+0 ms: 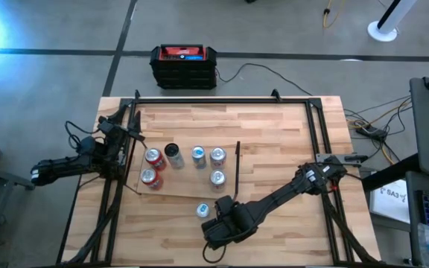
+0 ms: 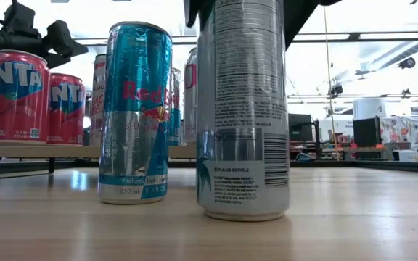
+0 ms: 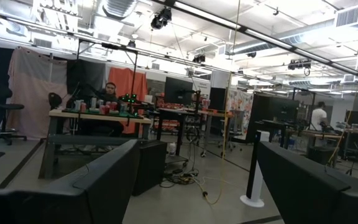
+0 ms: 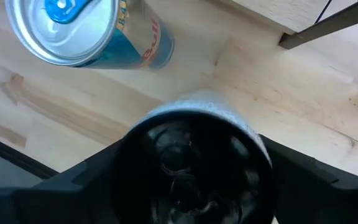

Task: Place canned beverage on shelf
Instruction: Move the white pink soda can to the bottom middle of the table

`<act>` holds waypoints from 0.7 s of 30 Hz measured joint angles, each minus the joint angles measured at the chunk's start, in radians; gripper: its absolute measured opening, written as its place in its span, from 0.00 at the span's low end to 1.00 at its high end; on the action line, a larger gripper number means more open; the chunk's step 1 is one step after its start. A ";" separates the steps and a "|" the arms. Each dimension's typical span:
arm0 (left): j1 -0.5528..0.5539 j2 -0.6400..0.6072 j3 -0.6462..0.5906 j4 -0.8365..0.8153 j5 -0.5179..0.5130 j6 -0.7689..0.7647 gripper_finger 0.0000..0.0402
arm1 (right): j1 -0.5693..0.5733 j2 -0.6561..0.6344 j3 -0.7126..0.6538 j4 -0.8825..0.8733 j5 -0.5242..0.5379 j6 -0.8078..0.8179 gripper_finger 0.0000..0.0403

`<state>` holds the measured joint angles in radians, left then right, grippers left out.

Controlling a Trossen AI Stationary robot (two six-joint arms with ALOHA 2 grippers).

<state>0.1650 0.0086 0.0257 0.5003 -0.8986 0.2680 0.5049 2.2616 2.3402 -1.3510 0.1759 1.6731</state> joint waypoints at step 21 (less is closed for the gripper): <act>0.000 0.000 0.000 0.000 0.000 0.000 0.77 | 0.005 -0.007 0.002 -0.006 0.000 -0.678 0.91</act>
<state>0.1653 0.0086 0.0257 0.5000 -0.8986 0.2676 0.5102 2.2545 2.3426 -1.3567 0.1755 0.9955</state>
